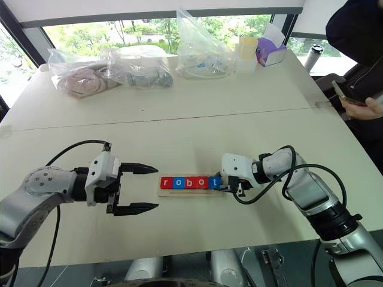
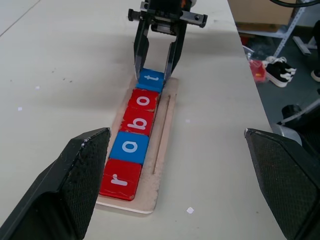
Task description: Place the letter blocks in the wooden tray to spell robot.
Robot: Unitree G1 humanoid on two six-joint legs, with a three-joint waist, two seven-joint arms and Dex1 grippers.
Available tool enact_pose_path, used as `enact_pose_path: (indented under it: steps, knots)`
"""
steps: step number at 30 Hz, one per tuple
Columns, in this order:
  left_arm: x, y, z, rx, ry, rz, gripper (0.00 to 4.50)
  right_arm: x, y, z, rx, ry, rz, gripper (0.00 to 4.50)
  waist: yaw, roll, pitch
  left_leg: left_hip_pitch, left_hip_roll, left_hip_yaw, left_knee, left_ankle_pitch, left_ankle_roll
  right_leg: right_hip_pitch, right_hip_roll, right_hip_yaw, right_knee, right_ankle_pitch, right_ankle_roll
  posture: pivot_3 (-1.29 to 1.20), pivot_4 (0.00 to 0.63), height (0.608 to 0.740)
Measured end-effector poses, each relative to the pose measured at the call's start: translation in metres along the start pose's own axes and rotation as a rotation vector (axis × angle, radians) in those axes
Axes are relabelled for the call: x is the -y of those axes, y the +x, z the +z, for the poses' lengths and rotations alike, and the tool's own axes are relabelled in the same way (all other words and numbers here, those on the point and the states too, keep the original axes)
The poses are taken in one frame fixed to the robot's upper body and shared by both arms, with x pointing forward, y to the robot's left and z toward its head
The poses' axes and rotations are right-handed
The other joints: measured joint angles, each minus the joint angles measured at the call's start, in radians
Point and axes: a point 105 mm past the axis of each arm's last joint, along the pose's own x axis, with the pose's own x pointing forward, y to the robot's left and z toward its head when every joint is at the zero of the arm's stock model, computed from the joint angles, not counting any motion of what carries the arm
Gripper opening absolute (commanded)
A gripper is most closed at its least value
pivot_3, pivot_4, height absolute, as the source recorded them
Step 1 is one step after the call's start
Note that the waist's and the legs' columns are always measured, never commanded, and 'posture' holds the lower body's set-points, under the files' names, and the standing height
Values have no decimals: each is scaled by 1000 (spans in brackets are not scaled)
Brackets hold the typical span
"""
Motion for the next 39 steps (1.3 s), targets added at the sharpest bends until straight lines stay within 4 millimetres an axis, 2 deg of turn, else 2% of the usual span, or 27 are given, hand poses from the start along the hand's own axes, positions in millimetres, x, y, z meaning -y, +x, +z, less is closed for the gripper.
enact_pose_path:
  steps: [35,39]
  knots:
    - [-1,4,2,15,10,-2,4500,-7,1,4,-6,-13,32,1120,0,0,0,0,0,0,0,0,0,0,0,0,0,1,2,0,150,740]
    - [-1,4,2,15,11,-1,4500,-6,2,4,-6,-13,29,3191,0,0,0,0,0,0,0,0,0,0,0,0,0,1,2,0,150,740]
